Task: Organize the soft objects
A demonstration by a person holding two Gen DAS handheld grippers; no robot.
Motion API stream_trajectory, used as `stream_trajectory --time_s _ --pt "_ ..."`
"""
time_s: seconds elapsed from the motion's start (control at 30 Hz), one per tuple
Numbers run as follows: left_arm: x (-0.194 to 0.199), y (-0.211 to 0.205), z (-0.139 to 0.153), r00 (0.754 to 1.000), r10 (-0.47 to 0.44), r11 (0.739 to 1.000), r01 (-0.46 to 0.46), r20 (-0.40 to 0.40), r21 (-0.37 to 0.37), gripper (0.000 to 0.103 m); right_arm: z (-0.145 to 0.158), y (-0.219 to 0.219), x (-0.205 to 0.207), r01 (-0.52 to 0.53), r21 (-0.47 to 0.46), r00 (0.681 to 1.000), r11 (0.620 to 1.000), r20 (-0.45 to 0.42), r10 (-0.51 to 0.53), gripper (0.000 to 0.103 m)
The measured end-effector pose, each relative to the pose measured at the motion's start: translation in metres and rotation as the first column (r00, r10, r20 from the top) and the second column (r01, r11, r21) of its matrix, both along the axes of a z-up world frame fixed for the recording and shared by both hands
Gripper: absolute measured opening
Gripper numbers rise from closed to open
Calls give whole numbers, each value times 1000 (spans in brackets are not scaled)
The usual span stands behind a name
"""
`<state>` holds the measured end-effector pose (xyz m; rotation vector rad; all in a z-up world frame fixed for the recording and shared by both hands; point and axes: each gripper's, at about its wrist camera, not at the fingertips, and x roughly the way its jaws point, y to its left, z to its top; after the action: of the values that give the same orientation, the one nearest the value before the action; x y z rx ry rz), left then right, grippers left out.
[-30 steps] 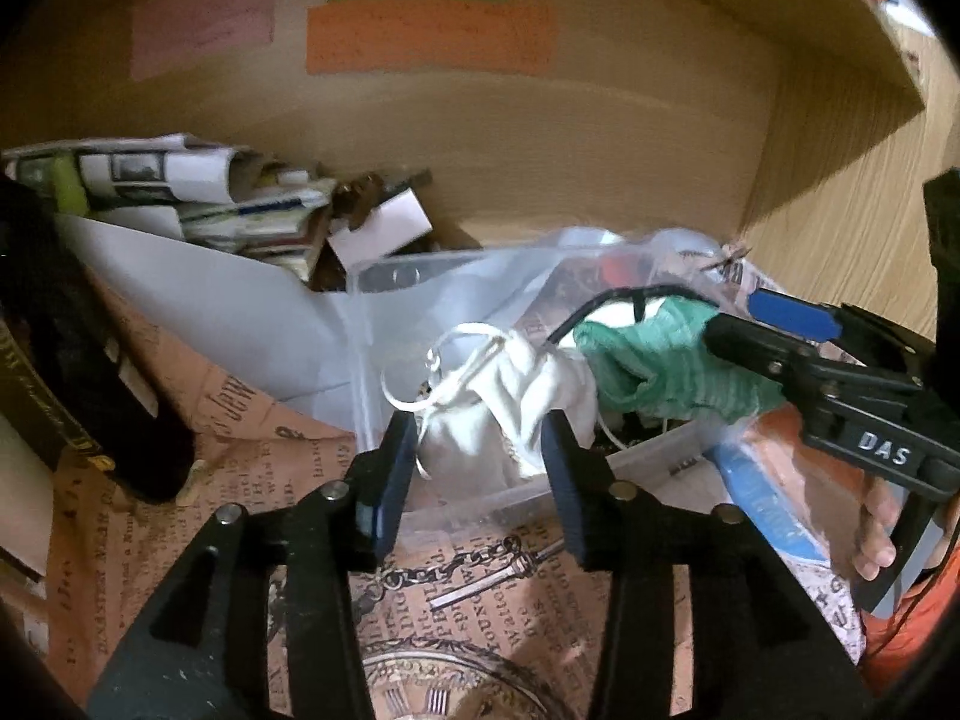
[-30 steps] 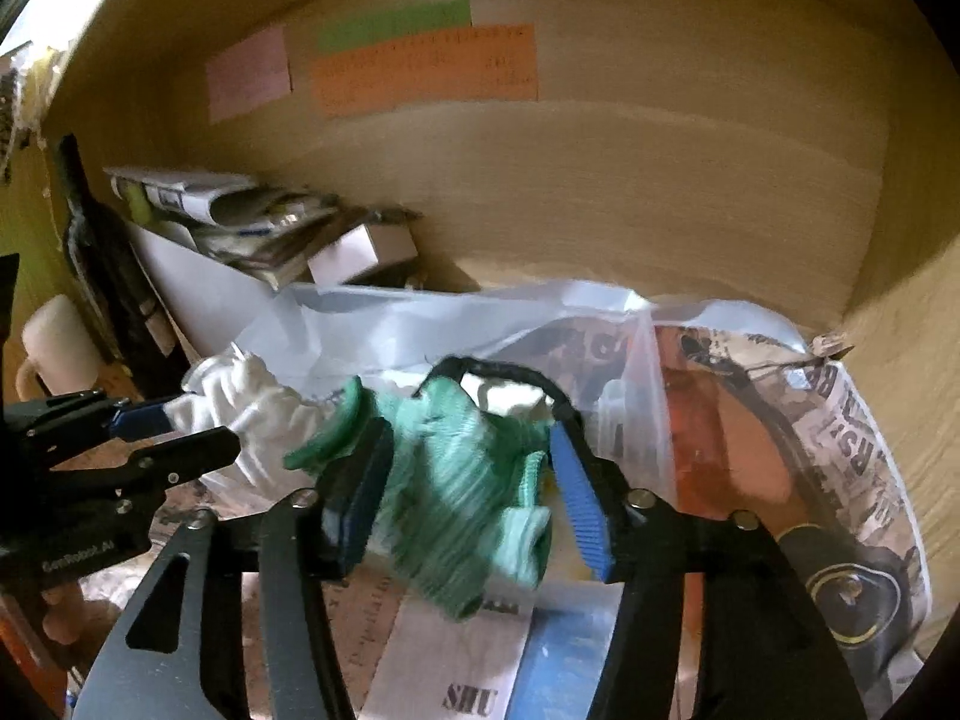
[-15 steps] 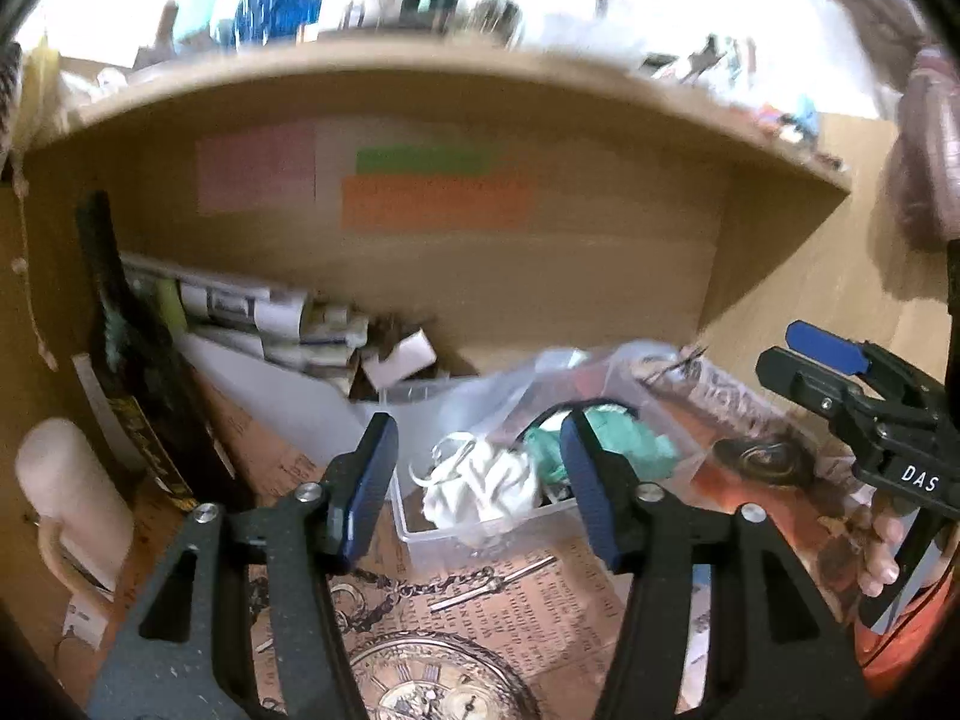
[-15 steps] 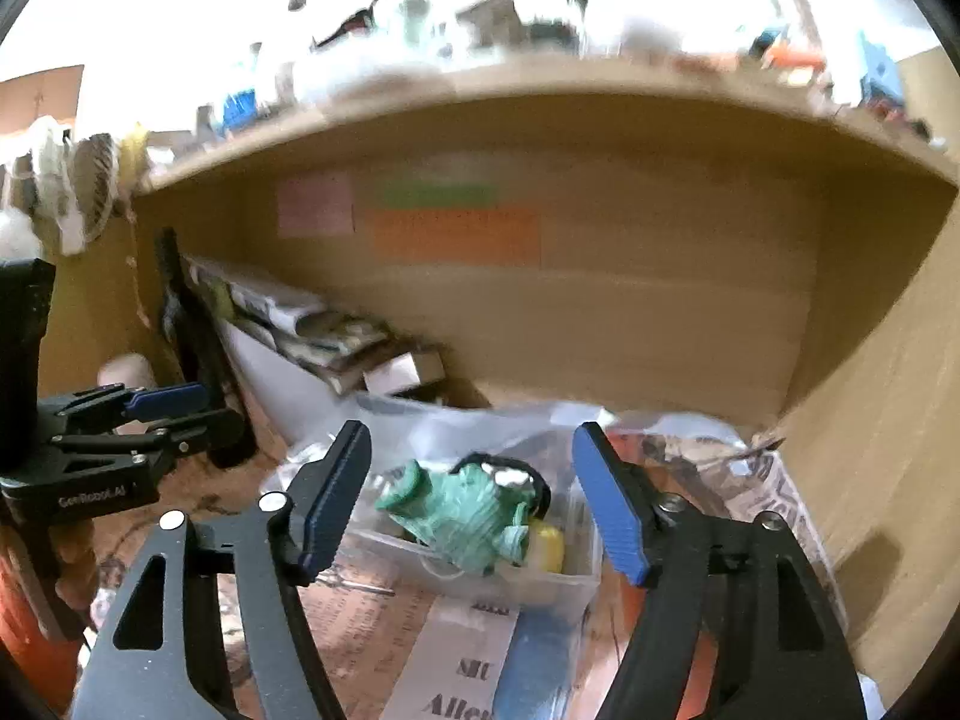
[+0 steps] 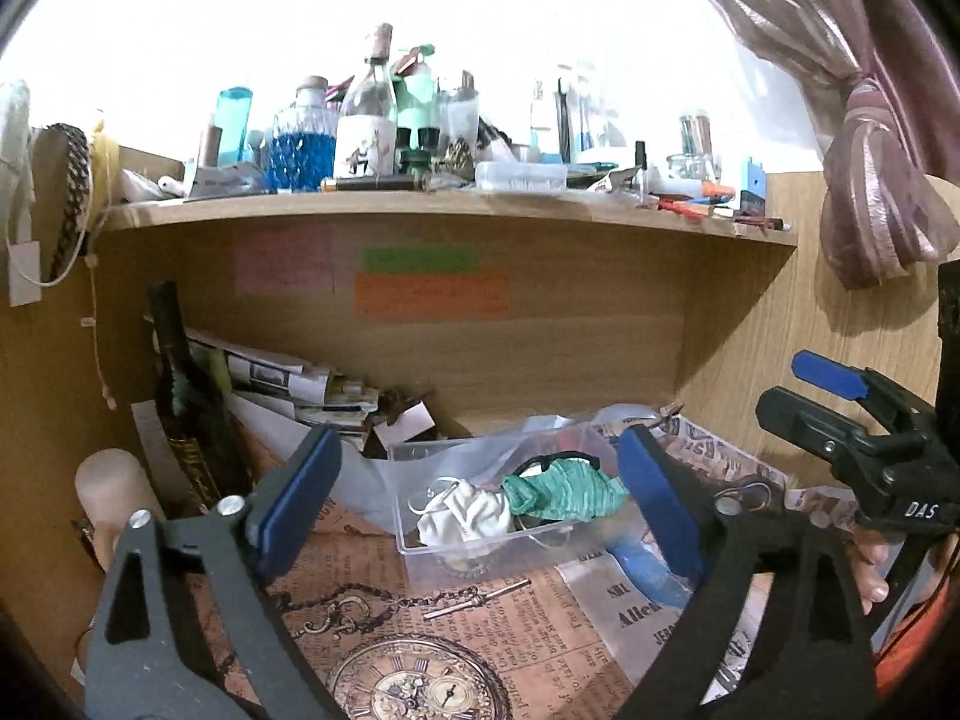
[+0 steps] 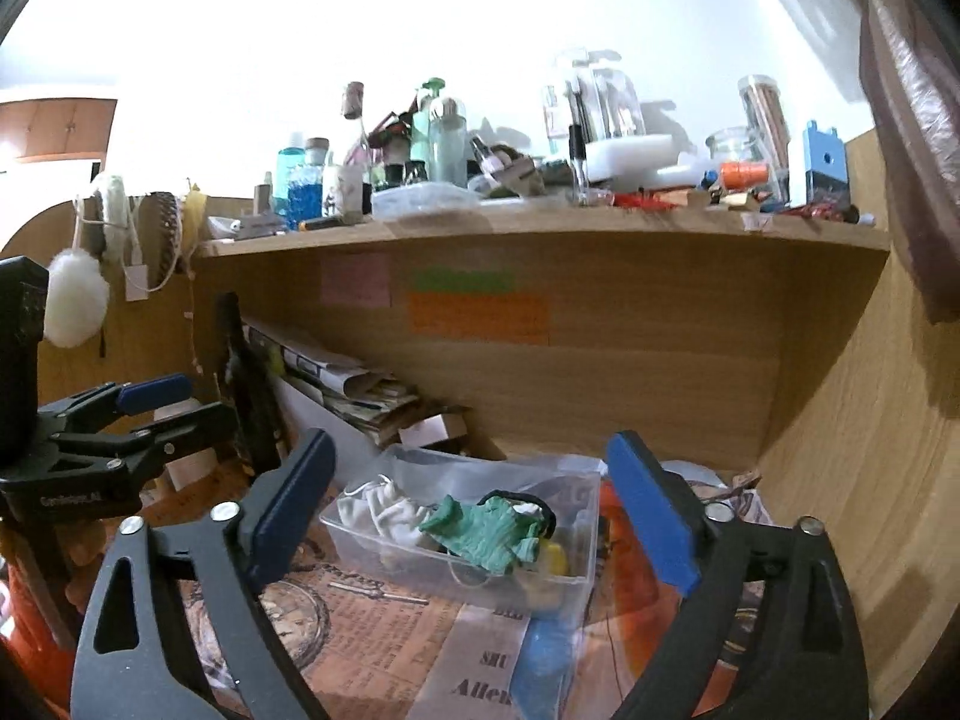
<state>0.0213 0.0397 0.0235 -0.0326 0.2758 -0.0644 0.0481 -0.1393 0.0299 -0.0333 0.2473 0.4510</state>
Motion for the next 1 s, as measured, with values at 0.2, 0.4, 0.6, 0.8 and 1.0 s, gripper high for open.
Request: stream_trajectory --time_s 0.2,0.4,0.6,0.8,1.0 --pt "-9 -6 2 1000 -7 1000 7 18 6 102 1 -2 -12 2 13 1000 1000 16 -2 103" --pt "-10 -11 0 1000 -3 1000 3 18 19 102 -3 -1 -12 4 11 1000 1000 1 -4 103" --pt "-9 -9 -1 1000 -1 1000 1 13 13 102 -6 -2 -9 4 14 1000 1000 -11 -4 103" --pt "-6 -7 -1 1000 1 1000 -1 6 8 102 -6 -6 -8 1 21 1000 1000 -15 0 103" --pt "-6 -6 -1 1000 2 1000 -2 6 8 103 -7 -7 -6 -2 21 1000 1000 -17 3 103"
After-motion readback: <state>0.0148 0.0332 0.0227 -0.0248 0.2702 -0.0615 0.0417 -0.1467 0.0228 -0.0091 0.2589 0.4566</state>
